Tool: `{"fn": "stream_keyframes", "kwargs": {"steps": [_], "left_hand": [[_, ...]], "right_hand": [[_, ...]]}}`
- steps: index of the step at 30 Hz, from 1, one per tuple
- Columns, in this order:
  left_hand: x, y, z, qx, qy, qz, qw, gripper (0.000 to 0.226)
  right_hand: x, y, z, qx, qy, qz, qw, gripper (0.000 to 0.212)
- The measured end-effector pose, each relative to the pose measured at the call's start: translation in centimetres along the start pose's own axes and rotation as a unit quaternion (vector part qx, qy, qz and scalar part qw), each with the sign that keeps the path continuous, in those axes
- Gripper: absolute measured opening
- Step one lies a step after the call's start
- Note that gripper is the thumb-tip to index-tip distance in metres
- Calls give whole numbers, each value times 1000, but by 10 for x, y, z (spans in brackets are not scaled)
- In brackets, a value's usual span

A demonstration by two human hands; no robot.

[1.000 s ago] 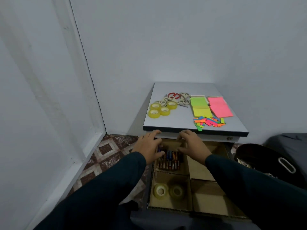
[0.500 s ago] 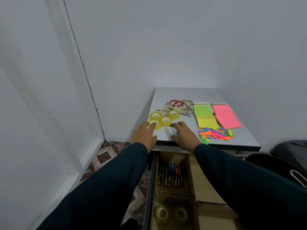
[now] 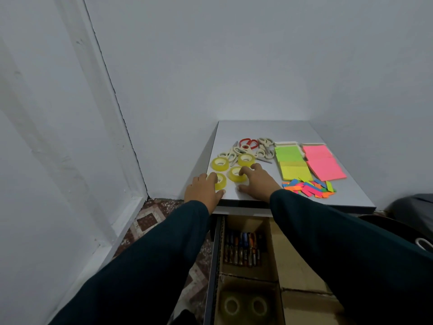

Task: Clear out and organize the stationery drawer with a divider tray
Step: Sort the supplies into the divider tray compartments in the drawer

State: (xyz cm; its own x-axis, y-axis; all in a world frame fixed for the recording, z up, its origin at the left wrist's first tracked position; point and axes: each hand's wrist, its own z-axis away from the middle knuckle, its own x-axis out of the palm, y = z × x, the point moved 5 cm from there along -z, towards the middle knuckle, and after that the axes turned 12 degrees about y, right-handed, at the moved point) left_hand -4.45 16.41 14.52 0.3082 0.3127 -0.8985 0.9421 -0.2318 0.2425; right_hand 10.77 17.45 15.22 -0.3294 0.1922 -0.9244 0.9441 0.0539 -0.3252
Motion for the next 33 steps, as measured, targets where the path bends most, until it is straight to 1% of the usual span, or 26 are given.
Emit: {"fn": "stream_keyframes", "kwargs": {"steps": [4, 7, 9, 11, 14, 16, 20, 25, 29, 31, 33], "left_hand": [[-7, 5, 7, 1, 3, 21, 1000, 29], [-12, 9, 17, 7, -5, 38, 999, 28], [-14, 11, 24, 7, -11, 54, 998, 30], [-16, 12, 33, 8, -17, 69, 997, 38], [-17, 12, 53, 18, -29, 77, 996, 55], [-16, 10, 65, 33, -36, 80, 996, 60], [-13, 6, 92, 63, -63, 82, 993, 64], [-1, 2, 128, 90, -108, 62, 988, 63], [13, -3, 149, 108, -141, 46, 983, 65], [18, -5, 155, 110, -143, 40, 983, 63], [21, -7, 159, 115, -142, 34, 983, 61]], "right_hand": [[-3, -1, 12, -13, 37, 0, 999, 33], [-7, -4, 24, -15, 37, -1, 999, 23], [-10, -7, 31, -20, 30, -4, 999, 21], [-13, -10, 42, -27, 20, -12, 999, 29], [-15, -15, 65, -40, 2, -33, 999, 52], [-16, -17, 80, -53, -15, -32, 998, 61], [-10, -20, 110, -78, -45, -19, 996, 64], [7, -21, 146, -99, -78, -5, 992, 56], [26, -19, 174, -104, -146, -8, 984, 60], [37, -19, 188, -127, -183, 0, 975, 65], [47, -19, 201, -161, -209, 46, 963, 69]]}}
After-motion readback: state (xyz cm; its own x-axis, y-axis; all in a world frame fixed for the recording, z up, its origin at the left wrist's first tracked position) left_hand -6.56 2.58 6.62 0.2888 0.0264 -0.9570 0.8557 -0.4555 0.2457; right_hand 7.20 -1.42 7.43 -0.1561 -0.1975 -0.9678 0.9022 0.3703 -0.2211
